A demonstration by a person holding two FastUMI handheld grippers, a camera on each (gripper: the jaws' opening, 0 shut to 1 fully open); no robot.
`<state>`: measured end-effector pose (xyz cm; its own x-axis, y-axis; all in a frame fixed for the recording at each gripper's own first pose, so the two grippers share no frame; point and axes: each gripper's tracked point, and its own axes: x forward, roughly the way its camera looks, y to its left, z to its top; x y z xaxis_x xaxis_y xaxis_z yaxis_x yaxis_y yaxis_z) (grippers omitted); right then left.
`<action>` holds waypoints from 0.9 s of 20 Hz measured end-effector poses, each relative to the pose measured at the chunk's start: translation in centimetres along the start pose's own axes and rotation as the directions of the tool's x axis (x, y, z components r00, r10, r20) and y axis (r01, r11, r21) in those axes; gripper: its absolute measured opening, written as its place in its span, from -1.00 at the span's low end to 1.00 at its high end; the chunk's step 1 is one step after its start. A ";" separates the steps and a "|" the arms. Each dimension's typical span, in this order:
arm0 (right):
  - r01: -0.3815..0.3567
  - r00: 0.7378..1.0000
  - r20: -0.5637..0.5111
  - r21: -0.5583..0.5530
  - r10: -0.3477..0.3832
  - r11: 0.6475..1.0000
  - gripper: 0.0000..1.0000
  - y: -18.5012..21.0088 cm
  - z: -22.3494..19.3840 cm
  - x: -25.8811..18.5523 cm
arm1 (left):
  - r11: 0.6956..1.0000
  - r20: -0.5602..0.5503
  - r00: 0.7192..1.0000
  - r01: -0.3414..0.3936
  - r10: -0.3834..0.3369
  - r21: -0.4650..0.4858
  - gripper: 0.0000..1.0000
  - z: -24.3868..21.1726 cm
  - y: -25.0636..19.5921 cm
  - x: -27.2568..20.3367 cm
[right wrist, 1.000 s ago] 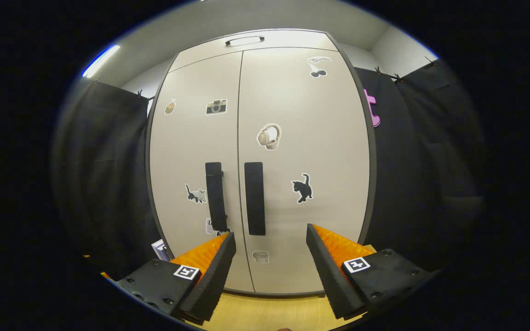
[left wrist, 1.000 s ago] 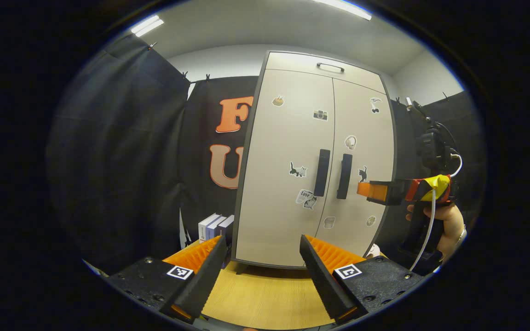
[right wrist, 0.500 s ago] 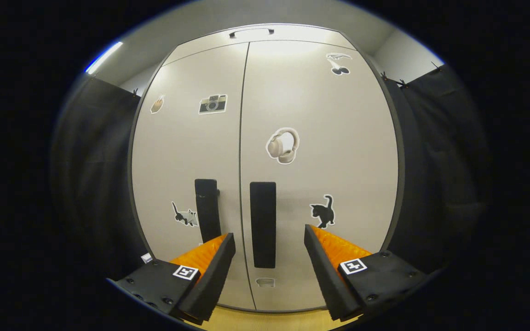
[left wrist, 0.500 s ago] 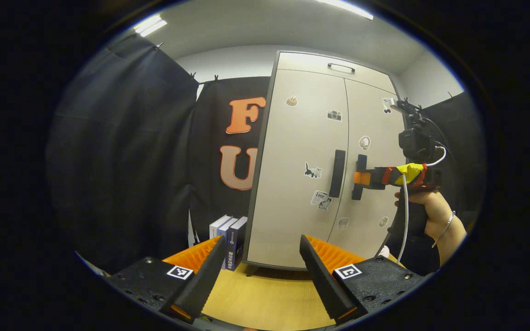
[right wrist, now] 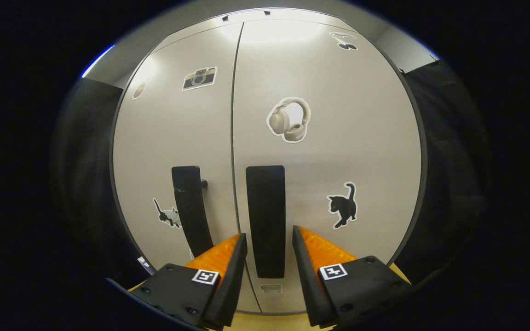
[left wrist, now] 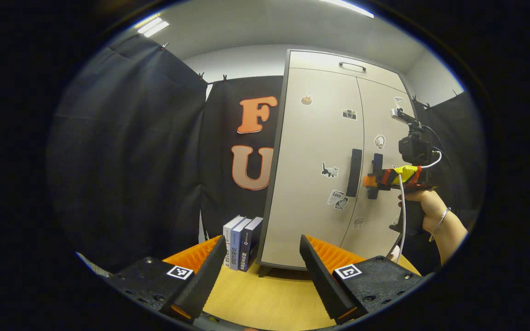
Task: Open the right door of the double-door shoe cabinet with the right hand, and open the left door with the left hand.
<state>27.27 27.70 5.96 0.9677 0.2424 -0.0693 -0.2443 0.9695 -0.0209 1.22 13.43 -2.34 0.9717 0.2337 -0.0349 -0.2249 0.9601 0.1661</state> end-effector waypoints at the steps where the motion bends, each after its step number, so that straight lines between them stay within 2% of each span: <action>1: 0.001 1.000 0.003 0.003 -0.001 1.000 0.05 -0.1 0.1 -0.1 | 1.000 -0.001 1.000 -0.003 0.003 0.000 0.92 0.0 0.1 -0.1; 3: -0.021 1.000 -0.018 0.005 0.021 1.000 -0.02 0.3 -0.5 0.1 | 1.000 -0.002 1.000 -0.007 0.007 0.000 0.93 -0.1 0.3 -0.3; 4: -0.009 1.000 -0.009 0.000 0.009 1.000 0.04 0.2 -0.2 -0.7 | 1.000 -0.005 1.000 -0.009 0.009 0.000 0.93 -0.2 0.3 -0.5; 5: -0.013 1.000 -0.022 -0.005 0.013 1.000 -0.23 0.1 -0.6 -0.1 | 1.000 -0.007 1.000 -0.011 0.011 -0.001 0.93 -0.2 0.4 -0.8; 6: -0.010 1.000 -0.027 -0.014 0.009 1.000 -0.10 0.2 -0.7 0.0 | 1.000 -0.009 1.000 -0.014 0.014 -0.002 0.93 -0.3 0.5 -1.0; 8: -0.009 0.999 -0.035 -0.029 0.008 1.000 -0.34 0.1 -0.8 -0.6 | 1.000 -0.013 1.000 -0.019 0.019 -0.005 0.93 -0.5 0.6 -1.4; 13: -0.037 0.999 -0.041 -0.086 0.033 0.996 -0.34 -0.3 -0.8 -2.5 | 1.000 -0.015 1.000 -0.011 0.011 -0.023 0.93 -0.5 -0.2 -2.7; 14: -0.056 0.998 -0.047 -0.065 0.053 0.996 -0.55 -0.1 -0.9 -3.1 | 1.000 -0.015 1.000 -0.006 0.005 -0.026 0.92 -0.6 -0.6 -3.0; 18: -0.082 0.995 -0.063 -0.055 0.079 0.995 -0.55 -0.5 -0.9 -4.6 | 0.999 -0.010 1.000 0.017 -0.018 -0.036 0.93 -0.3 -2.1 -3.9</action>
<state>22.91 26.03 5.35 0.9396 0.3152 -0.1336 -0.3262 0.9427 -0.0701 -2.15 10.54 -2.79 0.9748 0.2182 -0.0474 -0.2105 0.9689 0.1301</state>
